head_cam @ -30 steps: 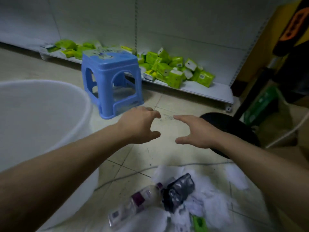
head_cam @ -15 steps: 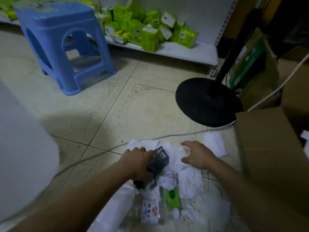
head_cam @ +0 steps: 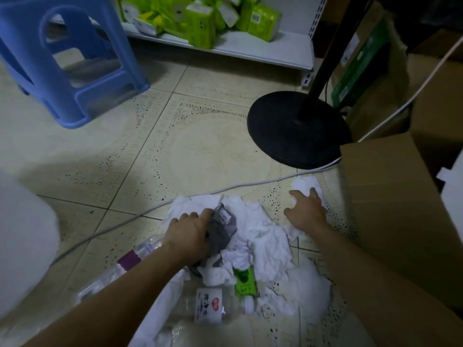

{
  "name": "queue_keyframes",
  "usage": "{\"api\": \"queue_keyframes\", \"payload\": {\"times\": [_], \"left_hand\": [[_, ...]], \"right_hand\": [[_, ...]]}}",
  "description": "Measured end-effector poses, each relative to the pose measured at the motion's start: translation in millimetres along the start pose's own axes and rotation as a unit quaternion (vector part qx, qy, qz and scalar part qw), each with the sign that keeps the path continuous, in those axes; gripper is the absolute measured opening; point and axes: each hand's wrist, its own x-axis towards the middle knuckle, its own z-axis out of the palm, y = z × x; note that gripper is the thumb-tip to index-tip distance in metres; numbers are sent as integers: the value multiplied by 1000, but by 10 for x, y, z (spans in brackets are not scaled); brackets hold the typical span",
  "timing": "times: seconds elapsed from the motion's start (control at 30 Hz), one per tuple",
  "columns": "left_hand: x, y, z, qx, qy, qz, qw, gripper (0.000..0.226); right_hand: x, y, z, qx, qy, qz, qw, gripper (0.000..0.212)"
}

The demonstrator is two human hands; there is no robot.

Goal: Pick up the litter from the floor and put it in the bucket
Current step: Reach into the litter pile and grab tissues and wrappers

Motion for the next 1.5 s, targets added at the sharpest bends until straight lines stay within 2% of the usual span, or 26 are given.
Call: {"api": "queue_keyframes", "payload": {"times": [0.13, 0.27, 0.37, 0.47, 0.6, 0.67, 0.77, 0.83, 0.9, 1.0, 1.07, 1.13, 1.3, 1.4, 1.5], "left_hand": [[59, -14, -38, -88, 37, -15, 995, 51], [111, -46, -133, -113, 43, -35, 992, 28], [92, -96, -180, -141, 34, -60, 988, 22], [84, -163, -266, -186, 43, -70, 979, 18], [52, -301, -517, -175, 79, -63, 979, 18], [-1, -374, -691, -173, 100, -54, 978, 14], [-99, -473, -1048, -190, 148, -47, 969, 7], [-165, -541, -1331, -210, 185, -54, 959, 4], [-241, -621, -1611, -236, 217, -57, 945, 7], [-396, -787, -2018, -234, 264, -52, 934, 12], [-539, -921, -2308, -225, 300, -49, 926, 10], [-709, -1055, -2603, -211, 340, -49, 915, 11], [-1182, -1518, -3213, -160, 402, -53, 900, 23], [-1481, -1957, -3397, -137, 417, -88, 894, 36], [-1785, -2445, -3401, -172, 423, -144, 878, 38]], "right_hand": [[1, 126, 124, 27, -25, 16, 999, 62], [-76, 160, 171, 2, 60, -15, 998, 48], [-129, 102, 168, 69, 46, -19, 996, 52], [-204, 26, 142, 122, 46, -57, 990, 58], [-210, -163, -80, 155, 117, -86, 977, 29], [-248, -321, -278, 196, 142, -98, 965, 24], [-376, -654, -611, 282, 93, -128, 946, 28], [-497, -919, -830, 298, 62, -162, 939, 28], [-645, -1197, -1052, 307, 40, -207, 928, 28], [-918, -1610, -1379, 309, -13, -268, 913, 12], [-1088, -1921, -1589, 299, -33, -302, 904, 16], [-1253, -2249, -1779, 298, -28, -341, 891, 11], [-1778, -3127, -2148, 304, -20, -425, 853, 42], [-2098, -3642, -2182, 247, -7, -472, 846, 24], [-2413, -4139, -2080, 205, 30, -501, 840, 28]]}}
